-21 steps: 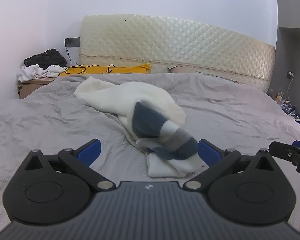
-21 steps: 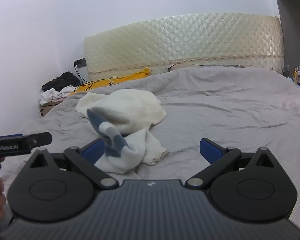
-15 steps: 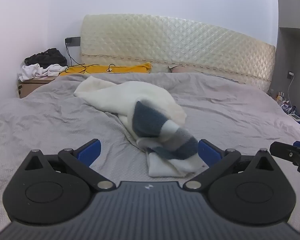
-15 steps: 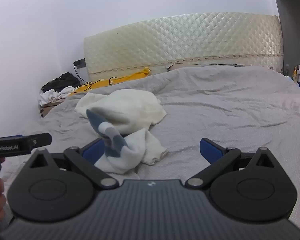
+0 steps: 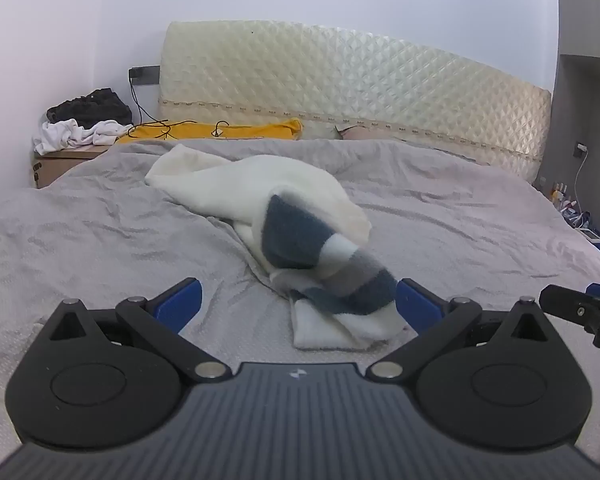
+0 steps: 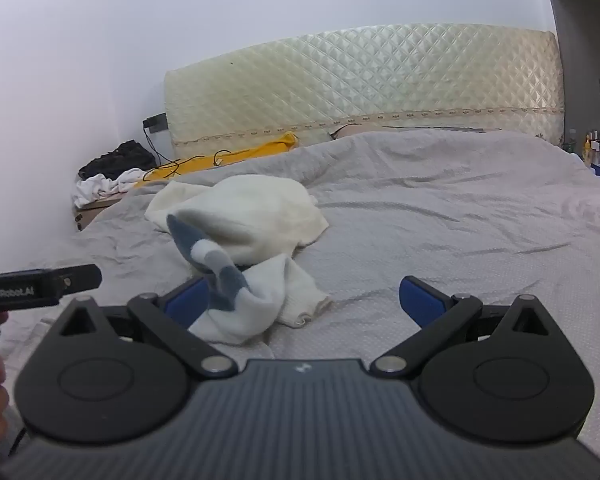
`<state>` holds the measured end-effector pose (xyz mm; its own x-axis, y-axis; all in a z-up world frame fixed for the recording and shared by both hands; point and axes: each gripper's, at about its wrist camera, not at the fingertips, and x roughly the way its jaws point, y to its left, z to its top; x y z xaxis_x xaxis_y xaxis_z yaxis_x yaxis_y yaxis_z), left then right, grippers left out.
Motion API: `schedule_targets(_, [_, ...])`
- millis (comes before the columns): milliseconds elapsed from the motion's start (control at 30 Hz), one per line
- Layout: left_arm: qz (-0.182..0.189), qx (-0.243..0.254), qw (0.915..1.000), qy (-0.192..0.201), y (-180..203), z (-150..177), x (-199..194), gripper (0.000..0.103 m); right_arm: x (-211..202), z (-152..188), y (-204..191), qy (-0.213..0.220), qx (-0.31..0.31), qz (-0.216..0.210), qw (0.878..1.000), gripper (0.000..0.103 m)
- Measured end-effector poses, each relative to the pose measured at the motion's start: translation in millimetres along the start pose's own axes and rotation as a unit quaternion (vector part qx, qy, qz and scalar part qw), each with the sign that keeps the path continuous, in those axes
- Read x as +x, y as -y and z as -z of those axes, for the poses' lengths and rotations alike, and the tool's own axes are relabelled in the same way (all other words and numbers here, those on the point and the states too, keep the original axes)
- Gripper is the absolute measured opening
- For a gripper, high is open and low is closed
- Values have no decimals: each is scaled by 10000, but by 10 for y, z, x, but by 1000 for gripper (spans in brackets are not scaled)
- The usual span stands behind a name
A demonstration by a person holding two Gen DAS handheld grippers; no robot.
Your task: Fold large clothes
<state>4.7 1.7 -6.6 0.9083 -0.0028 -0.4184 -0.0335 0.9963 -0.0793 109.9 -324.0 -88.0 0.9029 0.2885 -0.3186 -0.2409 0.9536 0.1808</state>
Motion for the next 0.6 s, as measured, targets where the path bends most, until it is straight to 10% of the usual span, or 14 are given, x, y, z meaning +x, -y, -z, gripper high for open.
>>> schedule_targets(600, [-182, -32, 9998, 37, 80, -28, -10, 103, -31, -58, 24, 42, 36, -50, 10000, 103])
